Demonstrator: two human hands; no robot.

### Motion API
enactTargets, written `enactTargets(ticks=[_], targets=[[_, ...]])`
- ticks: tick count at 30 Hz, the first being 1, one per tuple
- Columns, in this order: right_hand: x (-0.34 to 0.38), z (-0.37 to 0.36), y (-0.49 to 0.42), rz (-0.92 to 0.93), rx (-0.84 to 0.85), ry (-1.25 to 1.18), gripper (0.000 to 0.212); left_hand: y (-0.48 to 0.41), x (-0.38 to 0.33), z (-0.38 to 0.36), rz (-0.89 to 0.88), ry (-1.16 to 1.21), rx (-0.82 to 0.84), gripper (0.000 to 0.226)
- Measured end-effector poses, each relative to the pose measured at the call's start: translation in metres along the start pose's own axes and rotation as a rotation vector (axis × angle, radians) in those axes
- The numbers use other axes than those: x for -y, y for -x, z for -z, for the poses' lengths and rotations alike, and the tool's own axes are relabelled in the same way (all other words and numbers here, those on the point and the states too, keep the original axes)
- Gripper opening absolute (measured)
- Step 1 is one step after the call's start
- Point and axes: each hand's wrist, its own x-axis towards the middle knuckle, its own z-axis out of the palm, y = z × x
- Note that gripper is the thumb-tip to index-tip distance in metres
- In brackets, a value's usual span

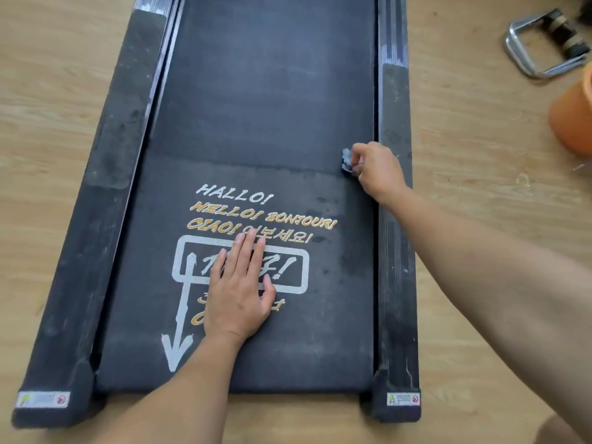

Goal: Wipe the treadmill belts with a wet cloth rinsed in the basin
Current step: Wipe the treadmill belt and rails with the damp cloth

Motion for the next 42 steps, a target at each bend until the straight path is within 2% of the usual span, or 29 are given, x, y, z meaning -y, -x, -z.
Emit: enactTargets(ticks=[3,6,8,10,15,19,21,24,27,29,31,35,37,40,42], targets=[[-0.001,-0.017,0.071,-0.020,-0.013,-0.070,0.017,0.001,0.002,0.001,-0.001,0.023,0.001,0.073],[-0.002,-0.041,0.174,0.019,0.109,-0.096,0.030,0.000,0.001,0.001,0.006,0.014,0.007,0.073],[-0.001,-0.045,0.201,0.051,0.210,-0.057,0.034,0.001,0.001,0.002,0.013,0.019,0.010,0.074],[0.003,-0.037,0.194,0.055,0.261,-0.033,0.034,0.002,0.001,0.002,0.008,0.033,0.014,0.075],[0.012,-0.016,0.080,0.015,0.058,-0.070,0.026,0.000,0.000,0.001,0.008,0.039,-0.002,0.075],[0.023,-0.008,-0.004,-0.030,0.012,-0.040,0.021,0.000,0.000,0.000,0.013,0.039,0.002,0.074],[0.025,-0.012,0.004,-0.016,-0.008,-0.047,0.022,0.000,-0.001,0.000,0.010,0.022,0.002,0.074],[0.028,-0.033,0.079,0.067,0.010,-0.109,0.026,0.002,0.000,0.000,0.007,0.022,0.008,0.075],[0.036,-0.054,0.174,0.193,0.180,-0.129,0.025,0.000,0.000,0.001,0.005,0.007,0.014,0.075],[0.031,-0.058,0.200,0.251,0.275,-0.125,0.028,0.001,-0.001,0.002,0.007,0.012,0.021,0.075],[0.026,-0.052,0.185,0.267,0.306,-0.126,0.032,0.000,-0.003,0.003,0.013,0.005,0.033,0.075],[0.029,-0.036,0.080,0.079,0.031,-0.166,0.031,-0.001,-0.001,0.002,0.014,0.006,0.053,0.077],[0.035,-0.023,0.019,0.034,-0.033,-0.136,0.026,-0.002,-0.001,0.001,0.014,0.005,0.065,0.078],[0.040,-0.016,-0.015,0.054,-0.010,-0.074,0.018,-0.001,0.000,0.001,0.014,0.006,0.065,0.078],[0.048,-0.021,0.014,0.060,0.005,-0.062,0.020,0.000,0.001,0.001,0.014,0.008,0.070,0.078]])
